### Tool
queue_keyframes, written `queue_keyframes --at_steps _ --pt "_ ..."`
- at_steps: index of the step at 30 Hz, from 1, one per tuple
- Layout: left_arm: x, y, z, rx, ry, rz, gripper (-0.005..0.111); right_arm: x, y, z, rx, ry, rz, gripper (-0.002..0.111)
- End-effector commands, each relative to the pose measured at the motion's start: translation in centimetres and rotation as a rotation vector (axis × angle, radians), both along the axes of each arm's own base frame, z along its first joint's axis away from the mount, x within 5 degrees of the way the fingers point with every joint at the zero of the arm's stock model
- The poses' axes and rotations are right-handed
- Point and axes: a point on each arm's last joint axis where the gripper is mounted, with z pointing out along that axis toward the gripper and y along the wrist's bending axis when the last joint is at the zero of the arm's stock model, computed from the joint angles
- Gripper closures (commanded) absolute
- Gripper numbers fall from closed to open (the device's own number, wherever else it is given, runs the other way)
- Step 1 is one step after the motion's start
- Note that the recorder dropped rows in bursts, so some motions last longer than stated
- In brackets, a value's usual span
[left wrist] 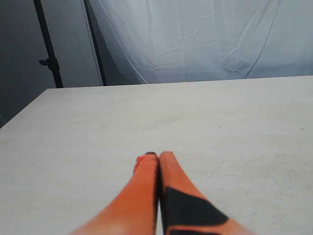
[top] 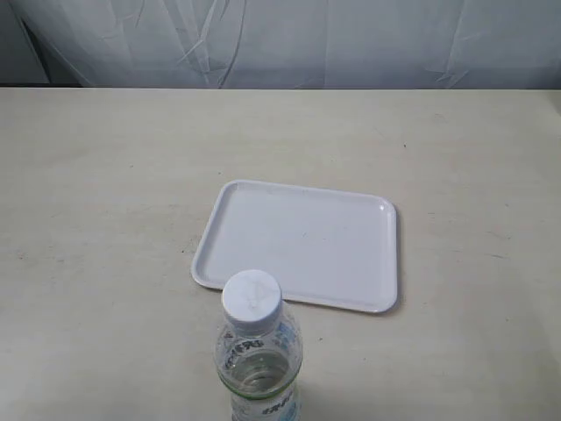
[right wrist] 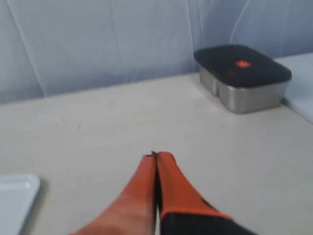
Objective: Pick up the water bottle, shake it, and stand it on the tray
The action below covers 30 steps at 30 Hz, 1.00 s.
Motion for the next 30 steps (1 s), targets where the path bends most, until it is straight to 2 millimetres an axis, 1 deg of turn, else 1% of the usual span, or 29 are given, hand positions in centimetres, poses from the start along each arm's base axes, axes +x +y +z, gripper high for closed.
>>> queue_keyframes --at_steps 1,4,5,7,8,10,13,15,16,17,18,19,20,21,23,25,27,28,29,30 --pt "0.0 0.0 0.0 -0.003 -0.007 0.002 0.107 0.1 -0.1 2.5 0.358 -0.293 -0.023 0.109" --pt "0.0 0.0 0.0 -0.003 -0.007 0.002 0.107 -0.1 -0.5 3.5 0.482 -0.414 -0.051 0.109" --pt "0.0 0.0 0.0 -0.003 -0.007 0.002 0.107 -0.2 -0.7 3.7 0.562 -0.445 -0.063 0.109" --pt "0.0 0.0 0.0 -0.003 -0.007 0.002 0.107 -0.2 -0.8 3.5 0.830 -0.433 -0.075 0.109" --pt "0.0 0.0 0.0 -0.003 -0.007 0.002 0.107 -0.1 -0.7 3.4 0.923 -0.405 -0.069 0.109" --pt "0.0 0.0 0.0 -0.003 -0.007 0.002 0.107 -0.1 -0.4 3.6 0.940 -0.369 -0.051 0.109" --pt "0.0 0.0 0.0 -0.003 -0.007 0.002 0.107 -0.3 0.4 4.2 0.875 -0.267 0.002 0.109" --pt "0.0 0.0 0.0 -0.003 -0.007 0.002 0.107 -0.7 0.6 6.5 0.716 -0.308 0.059 0.109" --pt "0.0 0.0 0.0 -0.003 -0.007 0.002 0.107 -0.5 0.7 8.8 0.541 -0.319 0.104 0.109" --pt "0.0 0.0 0.0 -0.003 -0.007 0.002 0.107 -0.2 0.9 10.5 0.444 -0.326 0.134 0.109" --pt "0.0 0.0 0.0 -0.003 -0.007 0.002 0.107 0.3 1.3 14.1 0.271 -0.353 0.200 0.109" --pt "0.0 0.0 0.0 -0.003 -0.007 0.002 0.107 0.8 1.6 16.0 0.181 -0.360 0.236 0.109" --pt "0.0 0.0 0.0 -0.003 -0.007 0.002 0.107 2.0 2.4 19.2 0.046 -0.362 0.308 0.109" --pt "0.0 0.0 0.0 -0.003 -0.007 0.002 0.107 3.2 3.3 21.4 -0.036 -0.340 0.377 0.109" --pt "0.0 0.0 0.0 -0.004 -0.008 0.002 0.107 5.3 5.1 23.7 -0.094 -0.236 0.486 0.109" --pt "0.0 0.0 0.0 -0.004 -0.008 0.002 0.107 7.0 6.6 24.5 -0.112 -0.118 0.561 0.109" --pt "0.0 0.0 0.0 -0.004 -0.008 0.002 0.107 7.6 7.8 23.8 -0.044 -0.016 0.632 0.109" --pt "0.0 0.0 0.0 -0.004 -0.008 0.002 0.107 7.6 8.3 23.4 -0.058 0.013 0.686 0.109" --pt "0.0 0.0 0.0 -0.004 -0.008 0.002 0.107 7.2 9.2 22.9 -0.077 0.033 0.785 0.109" --pt "0.0 0.0 0.0 -0.004 -0.008 0.002 0.107 7.0 9.6 22.6 -0.100 0.031 0.843 0.109"
